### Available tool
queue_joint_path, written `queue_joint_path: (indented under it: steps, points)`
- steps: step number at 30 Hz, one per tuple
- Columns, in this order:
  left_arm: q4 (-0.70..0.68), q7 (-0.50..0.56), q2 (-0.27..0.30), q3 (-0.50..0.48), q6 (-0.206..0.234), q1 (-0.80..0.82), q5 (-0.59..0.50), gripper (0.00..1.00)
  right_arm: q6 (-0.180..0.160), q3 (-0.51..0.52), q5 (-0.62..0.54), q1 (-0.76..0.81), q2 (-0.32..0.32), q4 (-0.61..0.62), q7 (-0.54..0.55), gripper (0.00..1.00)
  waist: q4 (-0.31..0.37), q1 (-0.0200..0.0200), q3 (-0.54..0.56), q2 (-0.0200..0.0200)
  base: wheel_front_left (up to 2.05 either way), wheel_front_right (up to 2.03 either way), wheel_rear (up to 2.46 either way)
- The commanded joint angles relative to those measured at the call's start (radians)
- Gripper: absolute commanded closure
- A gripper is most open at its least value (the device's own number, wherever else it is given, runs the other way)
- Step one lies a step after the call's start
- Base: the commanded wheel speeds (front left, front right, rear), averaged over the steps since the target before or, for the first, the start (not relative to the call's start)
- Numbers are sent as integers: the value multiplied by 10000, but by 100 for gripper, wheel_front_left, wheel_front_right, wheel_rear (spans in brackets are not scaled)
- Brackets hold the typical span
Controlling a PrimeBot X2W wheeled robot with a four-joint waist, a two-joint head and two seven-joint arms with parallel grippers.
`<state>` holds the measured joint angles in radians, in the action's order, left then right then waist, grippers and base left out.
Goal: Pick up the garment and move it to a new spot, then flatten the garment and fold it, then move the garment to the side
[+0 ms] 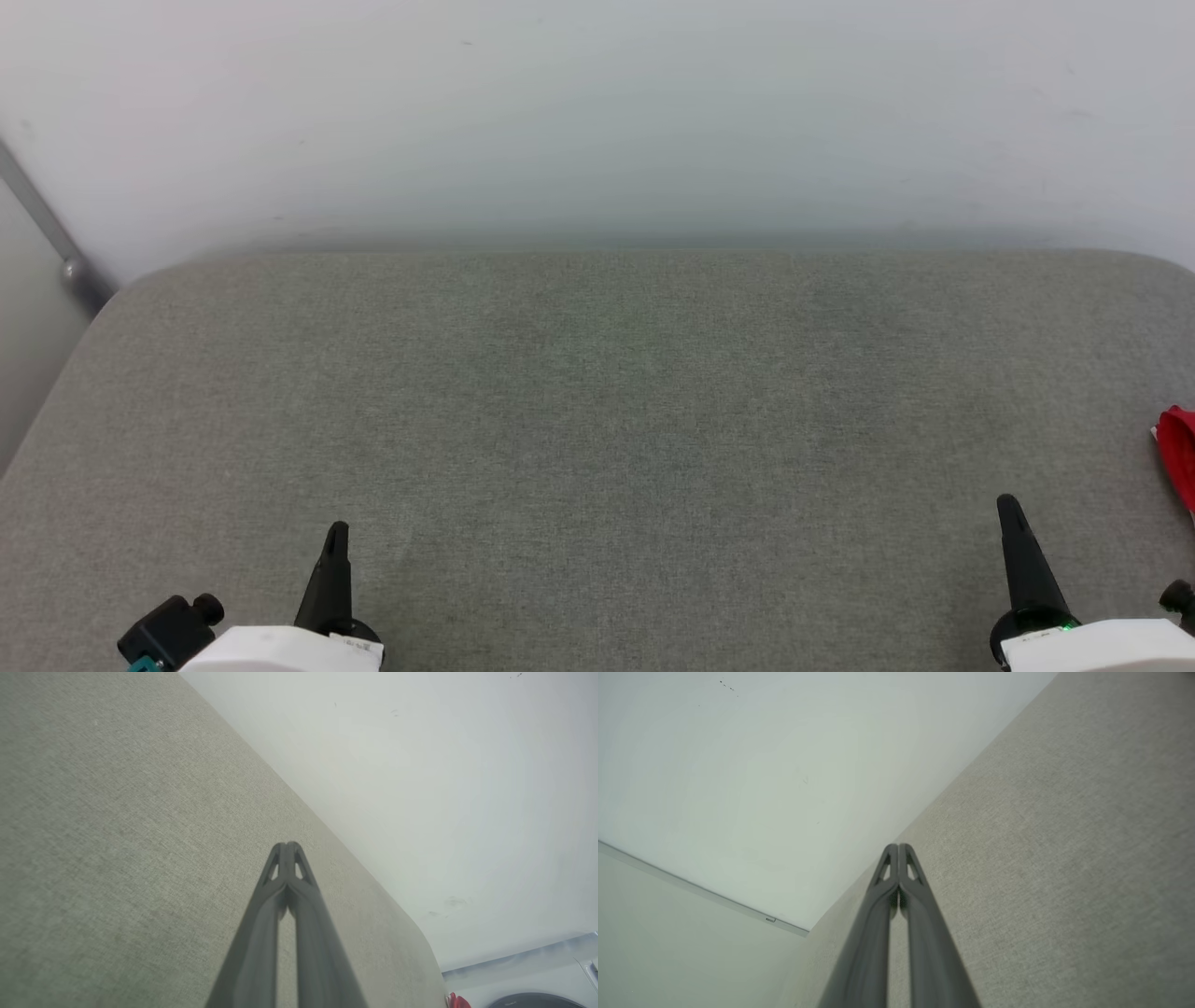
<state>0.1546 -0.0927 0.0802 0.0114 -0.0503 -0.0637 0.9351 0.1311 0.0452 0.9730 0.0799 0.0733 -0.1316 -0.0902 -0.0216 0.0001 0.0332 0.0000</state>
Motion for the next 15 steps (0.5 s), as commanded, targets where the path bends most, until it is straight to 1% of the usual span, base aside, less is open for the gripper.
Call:
queue_joint_path:
  steps: [1, 15]
  points:
    - [-59, 52, 36, -68, -65, 291, 309, 100, -2, 17, 309, -345, 95, 40, 52, 100, 3, -1, -6, 0, 0, 0, 0]
    - [166, 447, 43, -235, -251, 661, 1982, 100, -3, 74, 1874, -726, 100, -235, 465, 100, 44, -1, -74, 0, 0, 0, 0]
